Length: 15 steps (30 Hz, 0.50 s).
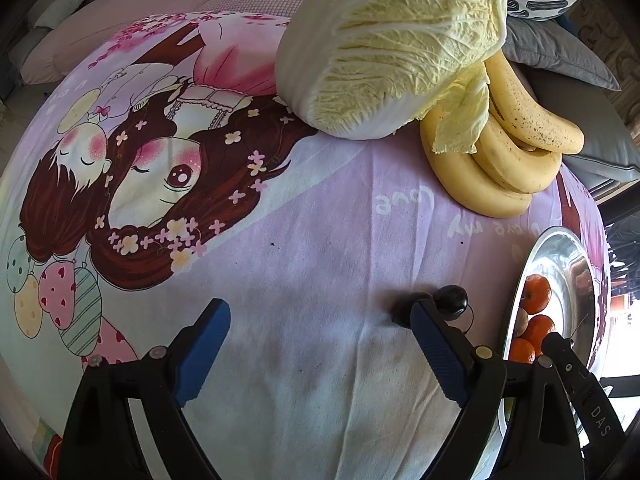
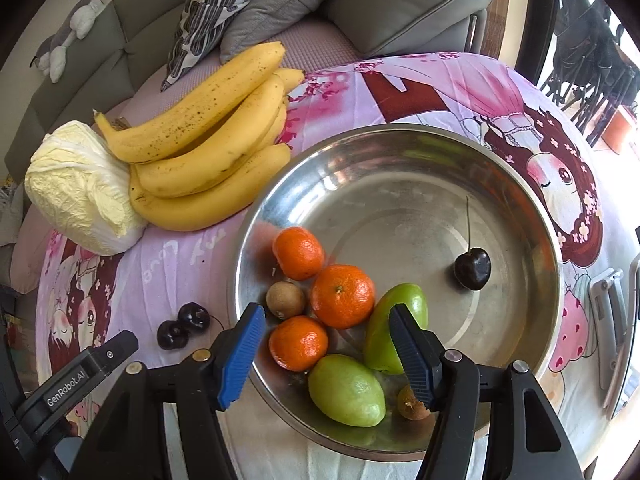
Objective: Organize fruits
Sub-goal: 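Withdraw both open tools from the bowl toward the two dark red cherries, then lower the right tool onto one dark red cherry and close it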
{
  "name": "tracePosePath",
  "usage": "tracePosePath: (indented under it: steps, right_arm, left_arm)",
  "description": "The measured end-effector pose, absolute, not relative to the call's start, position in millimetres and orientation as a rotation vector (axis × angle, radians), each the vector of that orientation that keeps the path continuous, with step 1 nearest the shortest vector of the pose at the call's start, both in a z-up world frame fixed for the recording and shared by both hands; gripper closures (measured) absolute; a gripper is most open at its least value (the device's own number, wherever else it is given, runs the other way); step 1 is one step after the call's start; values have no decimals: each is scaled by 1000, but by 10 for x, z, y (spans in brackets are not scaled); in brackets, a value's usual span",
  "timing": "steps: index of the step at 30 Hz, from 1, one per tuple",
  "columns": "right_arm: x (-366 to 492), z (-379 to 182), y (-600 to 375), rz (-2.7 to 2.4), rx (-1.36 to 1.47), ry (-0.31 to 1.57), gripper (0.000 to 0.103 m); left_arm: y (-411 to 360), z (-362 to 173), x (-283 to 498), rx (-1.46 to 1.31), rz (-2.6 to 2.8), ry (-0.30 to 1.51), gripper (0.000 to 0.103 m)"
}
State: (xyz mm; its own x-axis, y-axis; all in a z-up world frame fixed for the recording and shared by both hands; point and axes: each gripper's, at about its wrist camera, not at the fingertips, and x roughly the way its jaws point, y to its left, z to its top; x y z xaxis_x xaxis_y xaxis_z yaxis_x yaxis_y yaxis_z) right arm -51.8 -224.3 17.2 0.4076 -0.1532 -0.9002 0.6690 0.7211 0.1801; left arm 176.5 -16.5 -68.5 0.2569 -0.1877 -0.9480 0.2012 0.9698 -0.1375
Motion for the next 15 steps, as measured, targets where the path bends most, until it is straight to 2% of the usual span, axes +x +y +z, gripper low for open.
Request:
tracePosePath:
  steps: [6, 9, 15]
  right_arm:
    - [-343, 119, -2019, -461, 575, 1051, 35]
    - [-264, 130, -1870, -446, 530, 1057, 34]
    - [-166, 149, -1738, -393, 531, 1055, 34]
  left_arm:
    - [29, -727, 1862, -21, -259, 1295, 11]
    - [83, -792, 1958, -40, -261, 1316, 5]
    - [165, -847, 2119, -54, -271, 1291, 4]
